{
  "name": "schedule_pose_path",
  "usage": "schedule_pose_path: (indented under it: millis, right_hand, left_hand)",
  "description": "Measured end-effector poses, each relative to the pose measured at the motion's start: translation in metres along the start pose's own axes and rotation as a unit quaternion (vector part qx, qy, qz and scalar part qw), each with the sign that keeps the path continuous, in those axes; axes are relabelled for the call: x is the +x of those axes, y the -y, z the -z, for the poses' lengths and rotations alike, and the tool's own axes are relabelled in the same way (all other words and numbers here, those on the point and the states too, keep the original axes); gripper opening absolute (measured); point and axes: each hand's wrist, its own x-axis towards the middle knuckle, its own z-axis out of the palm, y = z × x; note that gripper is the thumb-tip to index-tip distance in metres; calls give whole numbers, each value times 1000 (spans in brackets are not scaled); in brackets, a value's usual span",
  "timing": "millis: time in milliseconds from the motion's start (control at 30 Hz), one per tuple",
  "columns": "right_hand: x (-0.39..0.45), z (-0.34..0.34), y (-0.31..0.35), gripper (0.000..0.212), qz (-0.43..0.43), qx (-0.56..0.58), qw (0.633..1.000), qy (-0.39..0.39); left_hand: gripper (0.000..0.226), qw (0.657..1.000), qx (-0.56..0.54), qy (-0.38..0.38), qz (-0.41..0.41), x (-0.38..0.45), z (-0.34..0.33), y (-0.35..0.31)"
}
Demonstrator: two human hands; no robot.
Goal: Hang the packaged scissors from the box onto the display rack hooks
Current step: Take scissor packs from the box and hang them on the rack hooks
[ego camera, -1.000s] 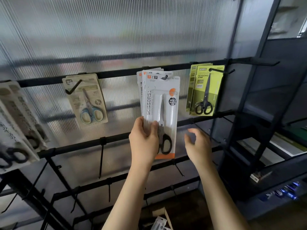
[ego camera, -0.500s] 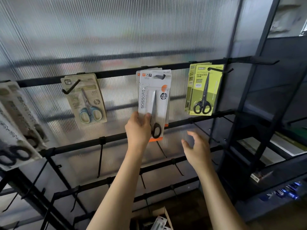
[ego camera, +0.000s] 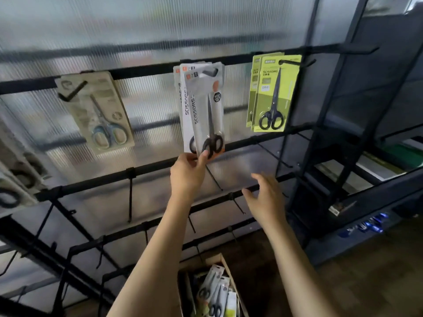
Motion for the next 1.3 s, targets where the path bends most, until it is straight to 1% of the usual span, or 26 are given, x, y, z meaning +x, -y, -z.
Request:
schedule_pose_path:
  millis: [167,267,333,400,567,667,733,800,867,933,1067,1233,1300]
  right_hand:
    - [-27,-24,-17,48,-6,-60,998,18]
    - [-51,-43,-29,46,-7,-82,996,25]
    - [-68,-55,-37,47,-12,-95,994,46]
    - [-86,-71,-48,50,-33,-115,989,89]
    - [-141,-116,-86,56,-81,-164,964,194]
    - [-181,-150,-117,54,-98,-171,954,225]
    - [-208,-177,-141,52,-103,-178,946,252]
    - [-227,-197,-160,51,-98,-179,939,276]
    - [-247,-226,-186,51,-104,-183,931,298]
    - [-264,-253,-213,52,-97,-186,924,319]
    - [-290,-302,-262,55,-82,-215,894,385]
    - [-309,-356,-321,60,-36,-233,870,434]
    - [-310,-375,-343,58,-18,-246,865,437]
  left_hand:
    - [50,999,30,7,13,-38,-11,35]
    - [45,997,62,33,22,-62,-21,64]
    - [40,991,121,51,6,-77,-27,88]
    - [38,978,190,87,7,-96,-36,115]
    - [39,936,288,192,53,-149,-57,195]
    - [38,911,315,251,87,-182,-70,250]
    - [44,895,330,277,113,-199,-81,289]
    - [49,883,340,291,138,-210,-88,321]
    - [46,872,355,302,148,-221,-100,358]
    - [44,862,367,317,148,-232,-111,396]
    - [51,842,393,346,130,-250,-135,464]
    - [53,824,424,363,96,-258,-170,534]
    - [56,819,430,371,80,-259,-185,559]
